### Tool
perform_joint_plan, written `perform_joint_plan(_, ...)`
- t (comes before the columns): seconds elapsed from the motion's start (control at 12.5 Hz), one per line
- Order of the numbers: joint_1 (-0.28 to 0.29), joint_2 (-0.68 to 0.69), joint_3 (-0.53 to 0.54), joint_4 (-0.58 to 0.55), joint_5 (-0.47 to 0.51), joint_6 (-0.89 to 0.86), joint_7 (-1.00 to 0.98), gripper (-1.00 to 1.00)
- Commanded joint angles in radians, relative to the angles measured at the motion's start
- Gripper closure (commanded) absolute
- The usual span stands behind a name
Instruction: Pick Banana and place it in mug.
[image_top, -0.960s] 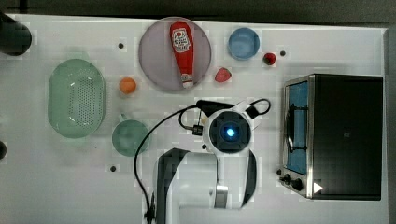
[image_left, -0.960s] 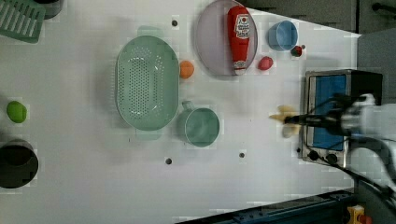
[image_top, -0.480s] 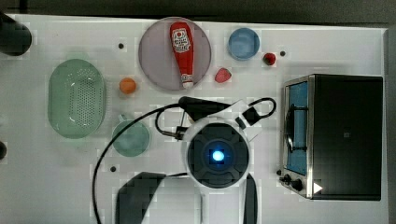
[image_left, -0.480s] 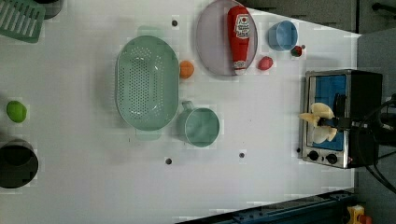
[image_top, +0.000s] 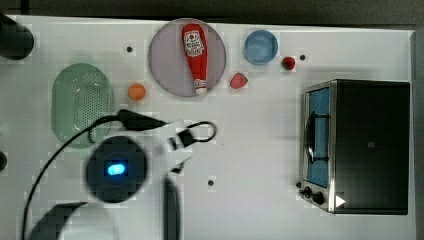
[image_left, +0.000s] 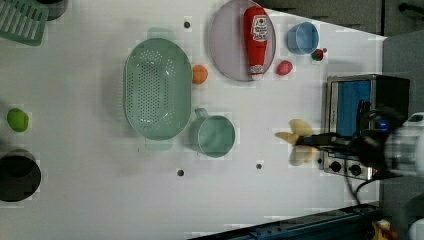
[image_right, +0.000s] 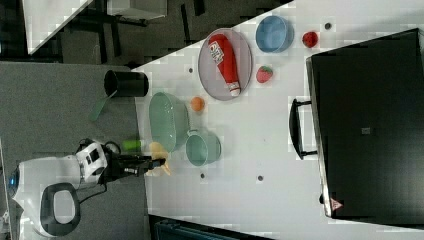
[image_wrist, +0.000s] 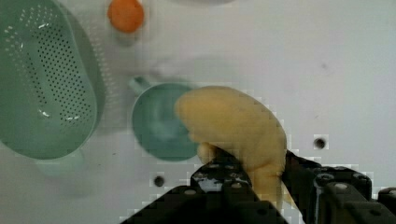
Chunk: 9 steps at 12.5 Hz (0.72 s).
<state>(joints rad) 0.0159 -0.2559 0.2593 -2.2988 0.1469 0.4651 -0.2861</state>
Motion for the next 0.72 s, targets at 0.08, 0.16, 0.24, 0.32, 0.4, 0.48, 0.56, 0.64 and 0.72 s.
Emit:
perform_joint_plan(0.08,0.04,0.054,0.096,-0.018,0.021,0.055,0.319,0.37)
perform_joint_plan(0.16,0.04,0.079,0.122,-0.018,0.021,0.086,0.354,0.37)
perform_joint_plan(0.24,0.04,0.107,0.145,-0.017,0.02,0.126,0.387,0.37)
perform_joint_plan(0.32,0.04,0.136,0.163,-0.018,0.018,0.176,0.429,0.37)
perform_joint_plan(0.4,0.04,0.168,0.178,-0.018,0.004,0.21,0.475,0.37)
perform_joint_plan(0.48,0.04,0.2,0.19,-0.018,-0.021,0.233,0.524,0.37)
perform_joint_plan(0.56,0.04,0.229,0.195,-0.018,-0.067,0.254,0.562,0.37)
perform_joint_plan(0.64,0.04,0.255,0.195,-0.018,-0.119,0.269,0.577,0.37)
perform_joint_plan(0.72,0.04,0.279,0.194,-0.017,-0.15,0.28,0.578,0.37)
